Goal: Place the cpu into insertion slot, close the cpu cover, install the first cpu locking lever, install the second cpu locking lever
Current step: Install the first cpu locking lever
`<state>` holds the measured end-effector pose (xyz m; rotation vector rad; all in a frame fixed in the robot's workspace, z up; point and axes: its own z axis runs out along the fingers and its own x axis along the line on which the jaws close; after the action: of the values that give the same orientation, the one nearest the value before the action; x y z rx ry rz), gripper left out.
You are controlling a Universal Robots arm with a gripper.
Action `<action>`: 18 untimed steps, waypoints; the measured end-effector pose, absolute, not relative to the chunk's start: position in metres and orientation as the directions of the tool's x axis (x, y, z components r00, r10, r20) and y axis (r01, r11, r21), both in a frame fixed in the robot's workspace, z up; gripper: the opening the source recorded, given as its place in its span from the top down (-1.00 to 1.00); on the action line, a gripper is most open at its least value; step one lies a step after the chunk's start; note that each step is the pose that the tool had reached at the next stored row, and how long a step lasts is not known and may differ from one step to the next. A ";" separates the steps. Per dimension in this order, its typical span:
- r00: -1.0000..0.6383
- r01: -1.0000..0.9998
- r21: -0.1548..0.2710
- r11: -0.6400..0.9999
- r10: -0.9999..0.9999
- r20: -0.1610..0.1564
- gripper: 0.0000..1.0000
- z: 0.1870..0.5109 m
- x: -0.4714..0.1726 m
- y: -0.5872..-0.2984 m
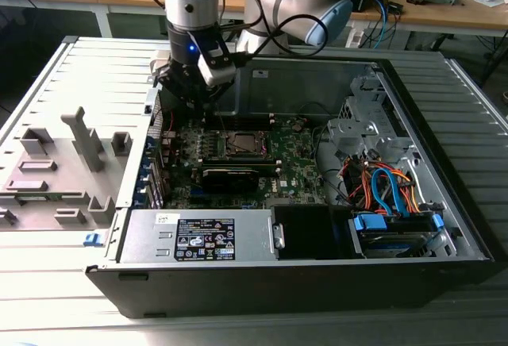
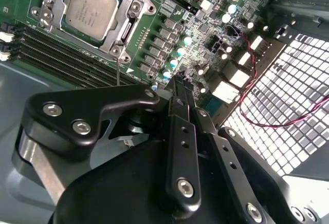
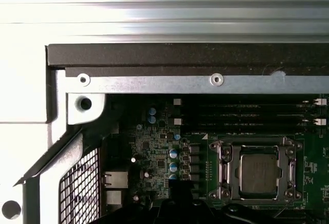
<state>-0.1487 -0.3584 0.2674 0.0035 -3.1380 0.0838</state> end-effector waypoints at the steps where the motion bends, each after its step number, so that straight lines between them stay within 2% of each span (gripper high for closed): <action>1: -1.000 -0.002 -0.054 0.999 -0.002 0.003 0.79 0.267 -0.149 -0.358; 18: -1.000 -0.002 -0.062 0.998 -0.002 0.003 0.79 0.267 -0.152 -0.352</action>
<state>-0.1519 -0.3522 0.2673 0.0035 -3.1374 0.0981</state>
